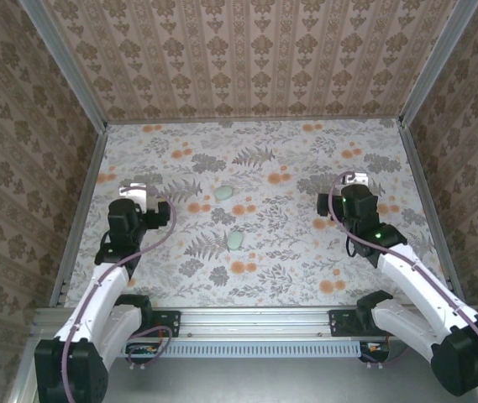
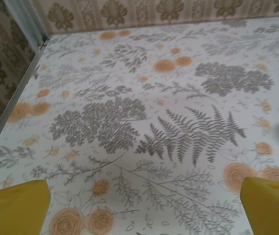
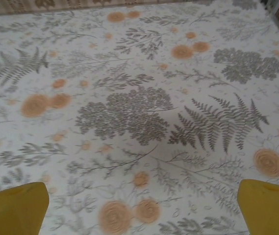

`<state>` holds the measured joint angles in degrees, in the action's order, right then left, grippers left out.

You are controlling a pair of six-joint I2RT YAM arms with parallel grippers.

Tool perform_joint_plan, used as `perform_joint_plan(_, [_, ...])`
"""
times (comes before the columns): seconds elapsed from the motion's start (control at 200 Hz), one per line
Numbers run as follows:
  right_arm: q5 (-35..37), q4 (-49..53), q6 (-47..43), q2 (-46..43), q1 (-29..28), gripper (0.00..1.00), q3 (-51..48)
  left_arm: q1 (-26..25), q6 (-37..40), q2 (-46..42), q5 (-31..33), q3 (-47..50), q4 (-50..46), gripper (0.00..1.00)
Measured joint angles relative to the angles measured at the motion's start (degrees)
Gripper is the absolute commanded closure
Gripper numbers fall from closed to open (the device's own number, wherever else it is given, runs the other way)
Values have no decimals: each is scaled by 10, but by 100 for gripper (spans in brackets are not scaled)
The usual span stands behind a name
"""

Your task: Insert the wireless bluetooth earbuds into the charging case

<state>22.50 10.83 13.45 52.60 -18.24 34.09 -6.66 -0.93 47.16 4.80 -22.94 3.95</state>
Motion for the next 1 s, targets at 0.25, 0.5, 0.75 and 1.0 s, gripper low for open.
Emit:
perform_joint_plan(0.25, [28,-216,-91,34,28,0,-109,28,8,74,11,33,95,0])
perform_joint_plan(0.5, [10,-391,-114,83,85,0,-173,42,23,151,15,61,214,0])
perform_joint_plan(0.75, [-36,-519,-114,167,122,0,-197,45,41,235,0,66,333,0])
perform_joint_plan(1.0, [-80,-620,-115,247,152,0,-197,45,43,322,-25,65,439,0])
